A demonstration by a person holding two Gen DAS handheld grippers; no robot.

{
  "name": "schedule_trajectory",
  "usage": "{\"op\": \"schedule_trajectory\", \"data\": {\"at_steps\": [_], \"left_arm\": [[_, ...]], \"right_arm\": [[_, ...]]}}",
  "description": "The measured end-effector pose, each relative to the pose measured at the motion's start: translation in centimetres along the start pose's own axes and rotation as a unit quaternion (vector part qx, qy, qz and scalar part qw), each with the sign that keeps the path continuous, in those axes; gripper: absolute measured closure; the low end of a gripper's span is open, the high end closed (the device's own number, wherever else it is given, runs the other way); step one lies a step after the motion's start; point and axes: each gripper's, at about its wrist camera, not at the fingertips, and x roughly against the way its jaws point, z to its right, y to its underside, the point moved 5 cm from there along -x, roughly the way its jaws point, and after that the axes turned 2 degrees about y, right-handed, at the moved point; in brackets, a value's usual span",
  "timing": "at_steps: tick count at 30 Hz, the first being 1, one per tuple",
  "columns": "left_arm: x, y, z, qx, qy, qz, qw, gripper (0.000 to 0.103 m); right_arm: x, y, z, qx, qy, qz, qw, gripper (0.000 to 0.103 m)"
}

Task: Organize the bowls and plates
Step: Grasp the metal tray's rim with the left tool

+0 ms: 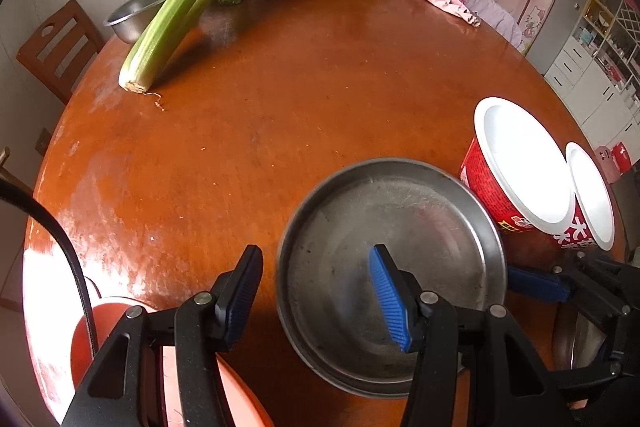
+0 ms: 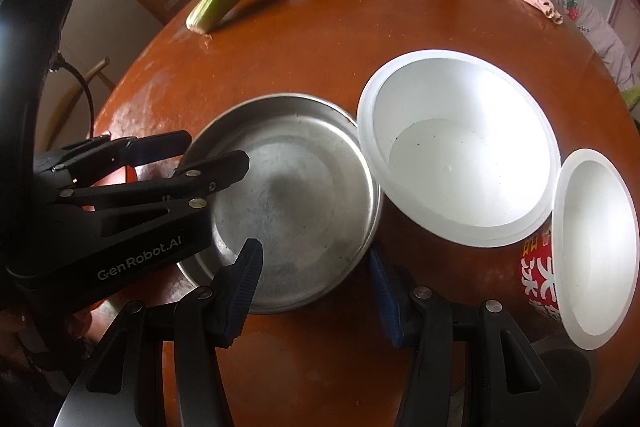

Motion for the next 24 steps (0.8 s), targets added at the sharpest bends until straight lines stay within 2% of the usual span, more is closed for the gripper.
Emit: {"op": "schedule_trajectory", "data": {"at_steps": [6, 15, 24], "left_arm": [[-0.1, 0.2, 0.0, 0.003, 0.001, -0.001, 1.0000, 0.057], [1.3, 0.3, -0.2, 0.015, 0.009, 0.012, 0.9998, 0.057], [4.5, 0.6, -0.2, 0.018, 0.009, 0.046, 0.9987, 0.057]], "right_arm": [[-0.2, 0.1, -0.7, 0.007, 0.001, -0.001, 1.000, 0.046], [0.5, 0.1, -1.1, 0.004, -0.004, 0.010, 1.000, 0.046], [2.5, 0.3, -1.5, 0.002, -0.022, 0.031, 0.999, 0.046]]}}
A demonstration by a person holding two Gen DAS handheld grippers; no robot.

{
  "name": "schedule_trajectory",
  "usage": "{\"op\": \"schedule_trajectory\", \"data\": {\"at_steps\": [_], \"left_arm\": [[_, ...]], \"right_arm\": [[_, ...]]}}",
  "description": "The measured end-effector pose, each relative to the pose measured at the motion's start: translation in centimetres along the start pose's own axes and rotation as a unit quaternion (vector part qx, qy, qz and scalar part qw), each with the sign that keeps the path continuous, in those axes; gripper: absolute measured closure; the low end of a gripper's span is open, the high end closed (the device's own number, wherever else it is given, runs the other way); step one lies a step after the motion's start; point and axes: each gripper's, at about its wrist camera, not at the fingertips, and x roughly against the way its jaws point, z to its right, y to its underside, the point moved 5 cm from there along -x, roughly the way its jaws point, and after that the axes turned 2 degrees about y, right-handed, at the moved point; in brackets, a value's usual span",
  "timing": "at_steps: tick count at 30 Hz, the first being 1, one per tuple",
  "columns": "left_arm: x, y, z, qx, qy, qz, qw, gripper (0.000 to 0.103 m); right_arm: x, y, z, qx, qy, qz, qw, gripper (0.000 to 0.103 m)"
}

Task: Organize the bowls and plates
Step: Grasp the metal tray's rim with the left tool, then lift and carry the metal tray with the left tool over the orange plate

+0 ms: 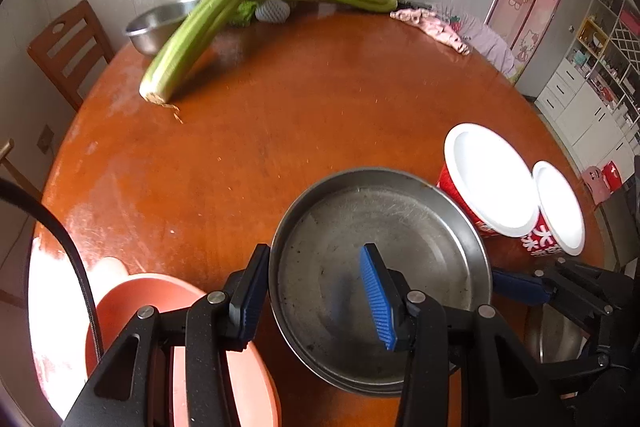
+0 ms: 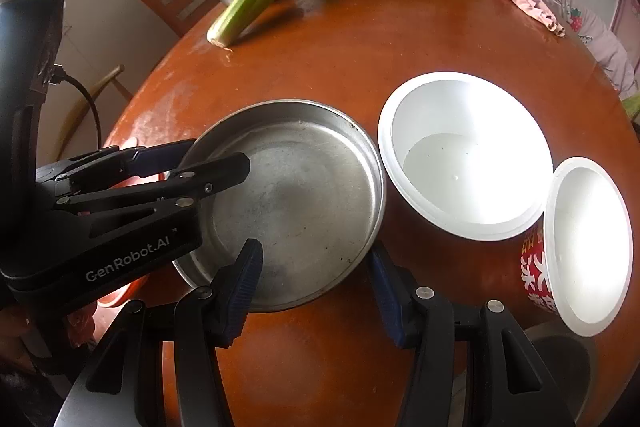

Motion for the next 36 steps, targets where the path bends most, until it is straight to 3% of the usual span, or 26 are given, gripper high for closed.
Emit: {"op": "schedule_trajectory", "data": {"at_steps": [21, 36], "left_arm": [[6.3, 1.3, -0.1, 0.008, -0.014, 0.053, 0.9985, 0.057], [11.2, 2.7, -2.9, 0.020, -0.036, 0.094, 0.9947, 0.057]], "right_arm": [[5.1, 1.2, -2.4, 0.024, -0.020, 0.056, 0.998, 0.046], [7.1, 1.2, -7.0, 0.060, -0.044, 0.079, 0.994, 0.046]]}}
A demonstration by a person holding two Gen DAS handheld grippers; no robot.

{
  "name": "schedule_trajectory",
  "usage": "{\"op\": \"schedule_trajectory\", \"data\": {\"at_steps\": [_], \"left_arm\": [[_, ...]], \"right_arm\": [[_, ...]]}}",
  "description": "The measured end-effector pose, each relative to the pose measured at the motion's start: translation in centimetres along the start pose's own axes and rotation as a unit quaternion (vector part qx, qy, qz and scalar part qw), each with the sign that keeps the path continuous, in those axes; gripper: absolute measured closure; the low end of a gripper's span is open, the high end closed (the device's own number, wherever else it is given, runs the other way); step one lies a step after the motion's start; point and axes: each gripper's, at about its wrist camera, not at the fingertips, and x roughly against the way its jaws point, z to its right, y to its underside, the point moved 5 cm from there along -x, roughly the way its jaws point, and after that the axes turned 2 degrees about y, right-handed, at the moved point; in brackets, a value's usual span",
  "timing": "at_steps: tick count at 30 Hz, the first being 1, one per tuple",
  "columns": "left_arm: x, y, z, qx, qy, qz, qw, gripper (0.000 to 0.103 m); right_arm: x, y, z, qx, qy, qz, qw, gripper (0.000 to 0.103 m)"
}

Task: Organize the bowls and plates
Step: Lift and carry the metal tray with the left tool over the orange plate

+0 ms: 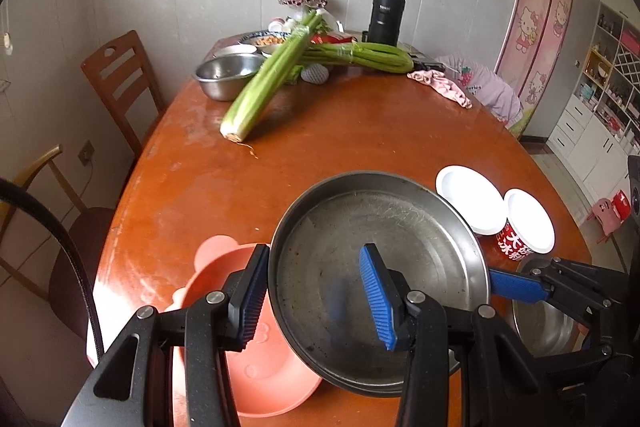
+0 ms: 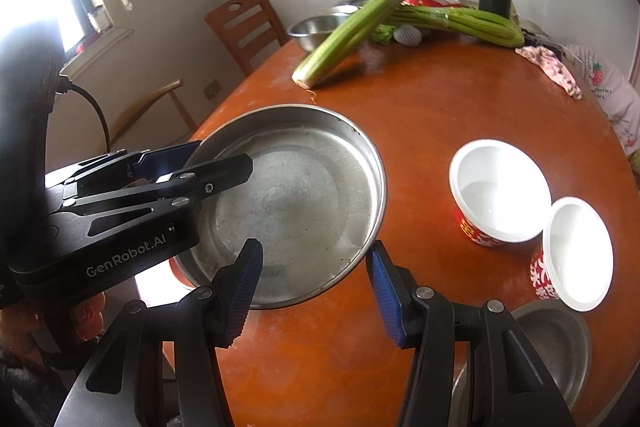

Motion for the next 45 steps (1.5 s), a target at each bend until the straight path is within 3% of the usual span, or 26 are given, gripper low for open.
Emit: {"op": "schedule_trajectory", "data": {"at_steps": [19, 45], "left_arm": [[1.4, 2.4, -5.6, 0.047, -0.025, -0.001, 0.9986, 0.057], [-2.1, 5.4, -7.8, 0.073, -0.024, -0.034, 0.9965, 0.057]], "right_arm": [[-2.2, -0.7, -5.5, 0.042, -0.027, -0.010, 0.999, 0.046], [-5.9, 0.5, -6.1, 0.047, -0.027, -0.048, 0.997, 0.046]]}}
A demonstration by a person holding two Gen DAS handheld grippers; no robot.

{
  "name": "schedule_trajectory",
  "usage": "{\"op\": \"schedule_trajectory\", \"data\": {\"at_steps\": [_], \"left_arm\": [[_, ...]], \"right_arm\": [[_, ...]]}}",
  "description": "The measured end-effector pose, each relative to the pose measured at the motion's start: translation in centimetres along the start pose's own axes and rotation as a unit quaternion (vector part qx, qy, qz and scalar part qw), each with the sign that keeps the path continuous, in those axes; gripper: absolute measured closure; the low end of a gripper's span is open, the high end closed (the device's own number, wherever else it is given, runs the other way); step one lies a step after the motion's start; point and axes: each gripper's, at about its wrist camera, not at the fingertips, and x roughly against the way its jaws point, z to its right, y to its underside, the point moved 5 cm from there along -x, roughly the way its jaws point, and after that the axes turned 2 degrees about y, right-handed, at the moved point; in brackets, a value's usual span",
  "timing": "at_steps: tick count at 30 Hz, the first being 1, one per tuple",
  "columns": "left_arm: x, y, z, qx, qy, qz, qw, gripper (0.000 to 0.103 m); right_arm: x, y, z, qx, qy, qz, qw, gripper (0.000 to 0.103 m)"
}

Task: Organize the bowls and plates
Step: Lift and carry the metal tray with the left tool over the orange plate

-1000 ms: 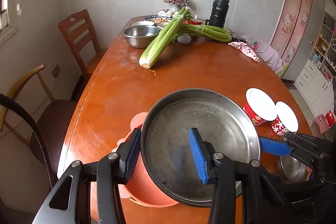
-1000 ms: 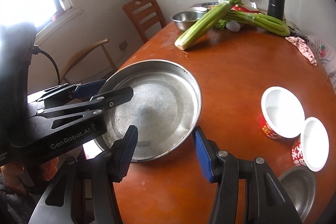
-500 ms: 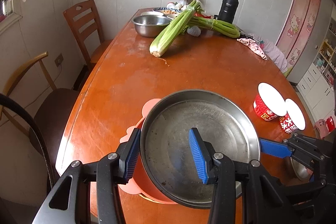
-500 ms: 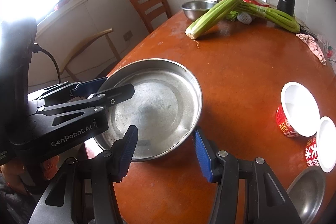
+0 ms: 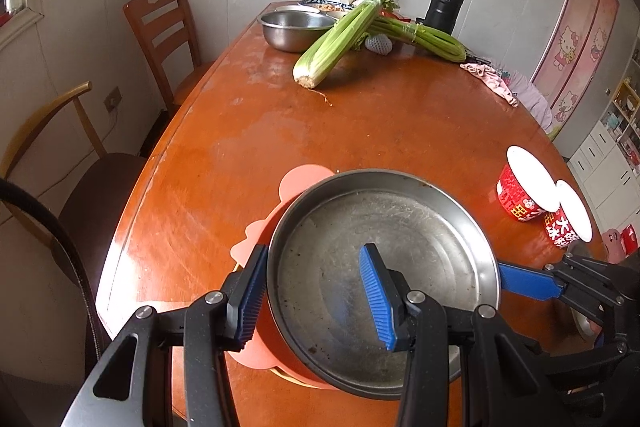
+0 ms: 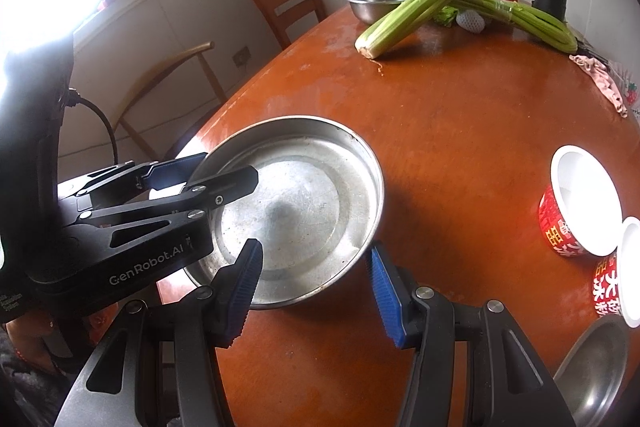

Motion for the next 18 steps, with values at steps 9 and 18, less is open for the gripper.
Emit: {"op": "schedule_trajectory", "data": {"at_steps": [9, 18], "left_arm": [[-1.5, 1.2, -0.6, 0.003, -0.002, -0.016, 0.9999, 0.057], [-2.0, 1.5, -0.8, -0.002, -0.010, -0.016, 0.9998, 0.057]], "right_arm": [[-0.9, 0.3, -0.2, -0.004, 0.000, -0.004, 1.000, 0.046], [-1.5, 0.2, -0.3, 0.005, 0.005, -0.004, 1.000, 0.046]]}}
